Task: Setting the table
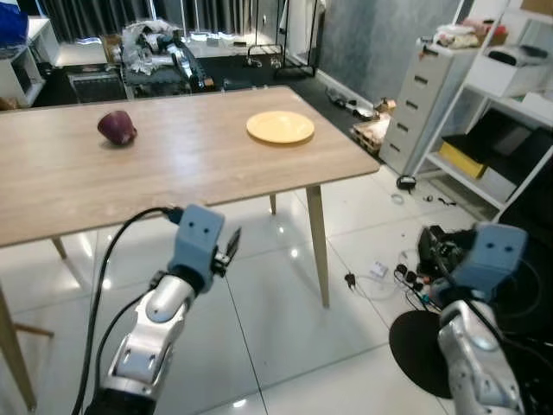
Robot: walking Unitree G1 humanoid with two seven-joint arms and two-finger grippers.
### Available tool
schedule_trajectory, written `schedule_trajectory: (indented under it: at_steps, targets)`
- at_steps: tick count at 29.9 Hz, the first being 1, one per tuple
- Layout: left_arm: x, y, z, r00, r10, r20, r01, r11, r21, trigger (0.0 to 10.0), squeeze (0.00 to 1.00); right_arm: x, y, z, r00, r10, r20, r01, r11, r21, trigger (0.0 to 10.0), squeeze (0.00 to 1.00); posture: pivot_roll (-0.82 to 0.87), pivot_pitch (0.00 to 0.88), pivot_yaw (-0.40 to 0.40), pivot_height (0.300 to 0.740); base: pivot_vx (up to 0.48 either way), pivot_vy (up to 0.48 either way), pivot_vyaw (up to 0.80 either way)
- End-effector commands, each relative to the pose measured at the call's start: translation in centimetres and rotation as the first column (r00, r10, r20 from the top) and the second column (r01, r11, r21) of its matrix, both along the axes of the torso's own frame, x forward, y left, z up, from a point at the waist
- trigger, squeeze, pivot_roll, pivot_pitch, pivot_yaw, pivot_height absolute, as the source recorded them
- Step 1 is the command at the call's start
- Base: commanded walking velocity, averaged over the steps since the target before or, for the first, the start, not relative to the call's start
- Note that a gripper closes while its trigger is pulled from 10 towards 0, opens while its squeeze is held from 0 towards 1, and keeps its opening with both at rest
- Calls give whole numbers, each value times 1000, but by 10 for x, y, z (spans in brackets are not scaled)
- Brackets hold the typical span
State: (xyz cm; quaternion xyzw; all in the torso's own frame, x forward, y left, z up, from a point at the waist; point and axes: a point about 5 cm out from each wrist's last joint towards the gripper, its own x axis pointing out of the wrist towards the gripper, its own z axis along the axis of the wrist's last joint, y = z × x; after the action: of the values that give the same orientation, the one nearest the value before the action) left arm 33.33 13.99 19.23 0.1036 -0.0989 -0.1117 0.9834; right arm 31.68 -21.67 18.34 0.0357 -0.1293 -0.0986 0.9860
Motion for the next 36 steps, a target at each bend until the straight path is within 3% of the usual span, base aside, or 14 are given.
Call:
schedule_trajectory:
  at_steps: [1, 10, 36]
  targets:
    - [0, -3, -3, 1000, -8, -3, 8, 1000, 6, 10000, 0, -1, 2, -2, 1000, 30, 2, -30, 999, -21, 10000, 0, 156, 72, 70, 740, 480, 0, 0]
    - [1, 0, 0, 1000, -1, 13, 1, 1000, 8, 10000, 0, 1, 17, -5, 994, 106, -14, -106, 994, -35, 10000, 0, 160, 73, 65, 740, 480, 0, 0]
    - [5, 3, 0, 1000, 3, 12, -4, 1000, 14, 10000, 0, 3, 18, -4, 995, 96, -5, -96, 995, -27, 10000, 0, 152, 72, 62, 740, 480, 0, 0]
